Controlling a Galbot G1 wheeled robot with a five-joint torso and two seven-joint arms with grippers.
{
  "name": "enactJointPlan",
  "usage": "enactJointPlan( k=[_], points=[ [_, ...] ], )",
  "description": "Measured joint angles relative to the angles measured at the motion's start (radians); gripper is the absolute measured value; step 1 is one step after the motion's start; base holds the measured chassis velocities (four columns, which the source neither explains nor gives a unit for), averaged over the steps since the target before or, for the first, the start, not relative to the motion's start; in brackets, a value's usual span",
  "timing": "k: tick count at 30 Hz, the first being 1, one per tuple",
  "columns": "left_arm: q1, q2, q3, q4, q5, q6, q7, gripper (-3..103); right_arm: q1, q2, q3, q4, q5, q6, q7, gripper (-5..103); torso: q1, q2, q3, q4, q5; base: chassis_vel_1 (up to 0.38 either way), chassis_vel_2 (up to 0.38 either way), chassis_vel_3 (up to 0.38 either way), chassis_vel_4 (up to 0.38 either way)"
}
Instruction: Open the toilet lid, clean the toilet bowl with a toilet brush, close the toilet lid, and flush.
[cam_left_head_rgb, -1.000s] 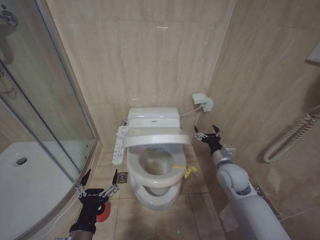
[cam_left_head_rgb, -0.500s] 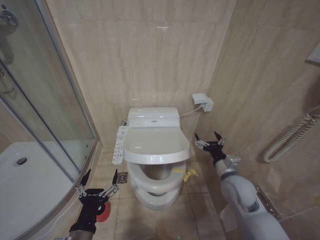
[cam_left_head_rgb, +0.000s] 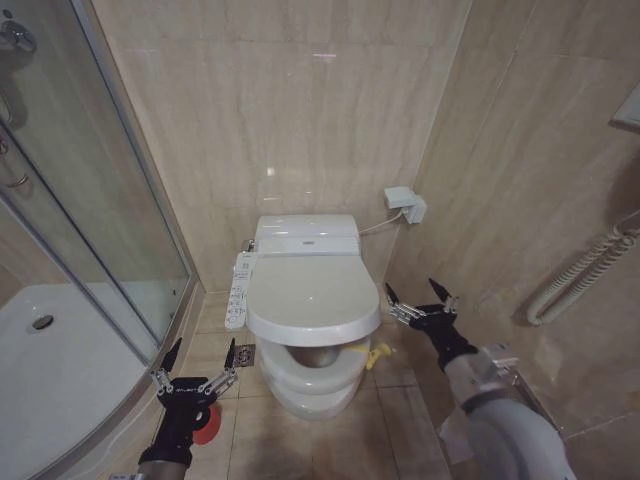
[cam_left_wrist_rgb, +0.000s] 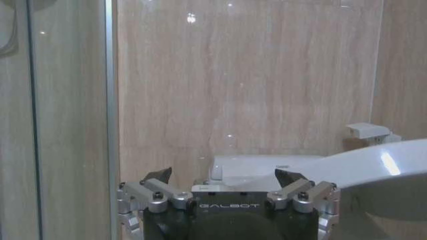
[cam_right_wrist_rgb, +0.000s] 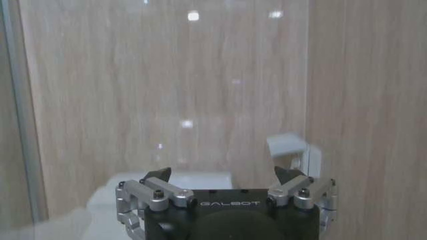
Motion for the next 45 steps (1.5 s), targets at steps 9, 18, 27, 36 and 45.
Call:
enactJointPlan(
  k=[9, 18, 27, 36, 45],
  points=[
    [0.000, 0.000, 0.000, 0.000, 0.000, 0.000, 0.000, 100, -0.043, 0.021, -0.002, -0.017, -0.026, 0.192, 0.019, 100, 0.000, 0.000, 0.000, 0.0000, 0.0002, 0.000, 0.000, 0.000, 0.000],
    [0.000, 0.000, 0.000, 0.000, 0.000, 0.000, 0.000, 100, -0.070, 0.050, -0.033, -0.097, -0.118, 0.283, -0.014, 100, 0.000, 0.000, 0.000, 0.0001, 0.0003, 0.000, 0.000, 0.000, 0.000],
    [0.000, 0.000, 0.000, 0.000, 0.000, 0.000, 0.000, 100, -0.086, 0.047, -0.034, -0.031, -0.097, 0.235, 0.001, 100, 0.000, 0.000, 0.000, 0.0001, 0.0001, 0.000, 0.000, 0.000, 0.000],
    [0.000, 0.000, 0.000, 0.000, 0.000, 0.000, 0.000, 100, -0.100, 0.049, -0.026, -0.009, -0.094, 0.217, 0.009, 100, 0.000, 0.000, 0.000, 0.0001, 0.0002, 0.000, 0.000, 0.000, 0.000],
    [0.000, 0.000, 0.000, 0.000, 0.000, 0.000, 0.000, 100, -0.102, 0.048, -0.029, -0.002, -0.096, 0.192, 0.010, 100, 0.000, 0.000, 0.000, 0.0001, 0.0002, 0.000, 0.000, 0.000, 0.000]
  ],
)
